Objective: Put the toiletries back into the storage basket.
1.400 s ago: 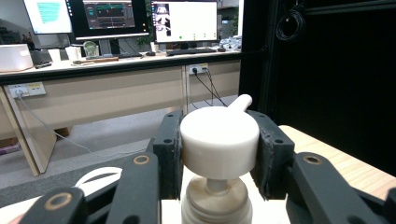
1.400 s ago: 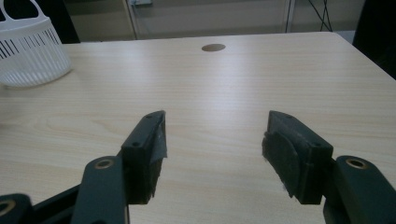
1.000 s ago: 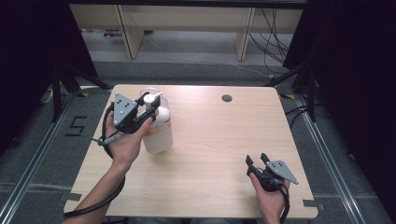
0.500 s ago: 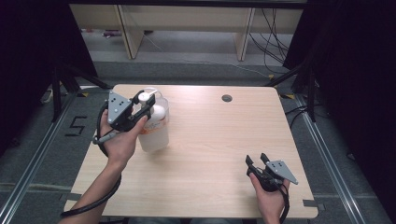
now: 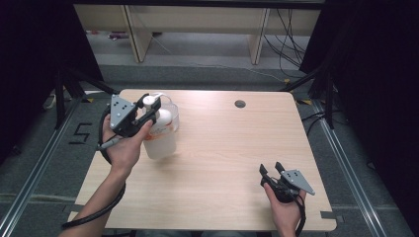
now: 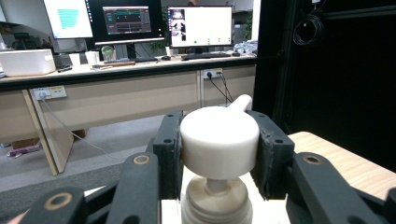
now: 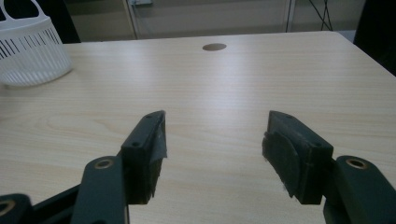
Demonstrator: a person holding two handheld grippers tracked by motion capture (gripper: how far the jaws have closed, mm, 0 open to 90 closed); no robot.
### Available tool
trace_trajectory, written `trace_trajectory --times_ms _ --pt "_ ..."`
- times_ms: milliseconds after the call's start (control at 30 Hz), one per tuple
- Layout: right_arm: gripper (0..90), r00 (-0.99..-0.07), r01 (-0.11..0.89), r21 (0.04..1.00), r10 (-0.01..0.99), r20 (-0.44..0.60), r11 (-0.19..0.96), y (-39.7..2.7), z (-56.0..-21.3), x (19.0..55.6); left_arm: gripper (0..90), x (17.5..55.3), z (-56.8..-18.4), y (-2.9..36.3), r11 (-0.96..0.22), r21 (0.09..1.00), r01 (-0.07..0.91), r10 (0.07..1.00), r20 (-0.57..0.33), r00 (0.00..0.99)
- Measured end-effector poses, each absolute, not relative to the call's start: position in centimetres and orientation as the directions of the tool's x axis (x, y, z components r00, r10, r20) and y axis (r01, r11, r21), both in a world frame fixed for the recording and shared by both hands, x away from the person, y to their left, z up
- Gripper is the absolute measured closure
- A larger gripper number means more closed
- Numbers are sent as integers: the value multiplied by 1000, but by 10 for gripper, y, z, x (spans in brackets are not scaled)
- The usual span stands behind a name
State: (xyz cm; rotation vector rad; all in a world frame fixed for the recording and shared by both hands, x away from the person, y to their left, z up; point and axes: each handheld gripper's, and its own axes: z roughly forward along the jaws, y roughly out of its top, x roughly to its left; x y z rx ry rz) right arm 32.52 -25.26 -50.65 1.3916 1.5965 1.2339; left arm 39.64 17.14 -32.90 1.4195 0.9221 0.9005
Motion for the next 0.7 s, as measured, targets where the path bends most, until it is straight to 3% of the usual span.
trace_trajectory --times_ms 700 --pt "394 -202 349 937 973 109 -32 -252 -507 324 589 409 -325 187 -17 999 33 929 3 370"
